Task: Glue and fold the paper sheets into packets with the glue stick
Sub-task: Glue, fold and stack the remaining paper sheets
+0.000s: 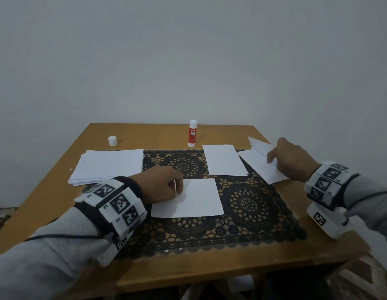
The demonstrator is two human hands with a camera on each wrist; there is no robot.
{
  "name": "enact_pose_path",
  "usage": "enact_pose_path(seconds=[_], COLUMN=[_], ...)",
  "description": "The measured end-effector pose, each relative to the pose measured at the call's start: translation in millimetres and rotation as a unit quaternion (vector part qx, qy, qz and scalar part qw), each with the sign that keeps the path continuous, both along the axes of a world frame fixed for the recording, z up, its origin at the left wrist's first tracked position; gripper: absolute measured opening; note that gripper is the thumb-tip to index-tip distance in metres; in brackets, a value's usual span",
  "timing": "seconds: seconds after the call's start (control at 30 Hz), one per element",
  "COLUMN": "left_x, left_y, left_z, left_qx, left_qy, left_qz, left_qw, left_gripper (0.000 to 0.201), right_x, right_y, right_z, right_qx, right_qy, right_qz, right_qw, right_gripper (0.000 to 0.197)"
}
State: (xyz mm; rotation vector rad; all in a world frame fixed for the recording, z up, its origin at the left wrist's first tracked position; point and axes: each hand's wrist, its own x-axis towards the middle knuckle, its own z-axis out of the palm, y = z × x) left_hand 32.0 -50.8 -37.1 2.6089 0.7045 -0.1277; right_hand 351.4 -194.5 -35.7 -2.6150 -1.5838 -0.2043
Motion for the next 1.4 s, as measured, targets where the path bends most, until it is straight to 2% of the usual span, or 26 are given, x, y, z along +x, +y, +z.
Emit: enact_pose_path(seconds=[0.17,0.37,0.6,0.73,0.93,1.1,1.23,1.4], left_x=[-1,-1,3,13,71,147,188,214], left_y=[-1,-2,-4,-17,-55,-82,-85,-83], left_z=[1,2,0,16,43,30,15,0], left_qx=[0.001,0.003,0.028,0.068,0.108,0.139,0.167,0.182], left_qy=[-0.002,0.002,0.02,0.048,0.01,0.038,0.097,0.103], left_qz=[0.001,-0.001,0.007,-0.007,-0.103,-0.181,-0.184,-0.182], left_qw=[1.0,1.0,0.999,0.996,0.989,0.973,0.964,0.961], left_gripper=[0.017,0.017,0.016,0.016,0.022,0.047,0.062,0.055], right_x=[-2,1,2,4,9,9,14,19], right_y=[-1,1,-4,-5,-4,-3,-4,-5], right_z=[12,7,8,13,18,15,8,2], right_qx=[0.015,0.019,0.01,0.003,0.005,0.006,0.021,0.043], right_qy=[-0.065,-0.019,-0.018,-0.037,-0.026,-0.002,0.013,0.038], right_qz=[-0.022,-0.036,-0.034,-0.023,-0.014,-0.006,0.002,0.023], right_qw=[0.998,0.999,0.999,0.999,1.0,1.0,1.0,0.998], right_gripper=[0.028,0.031,0.026,0.018,0.018,0.019,0.019,0.027])
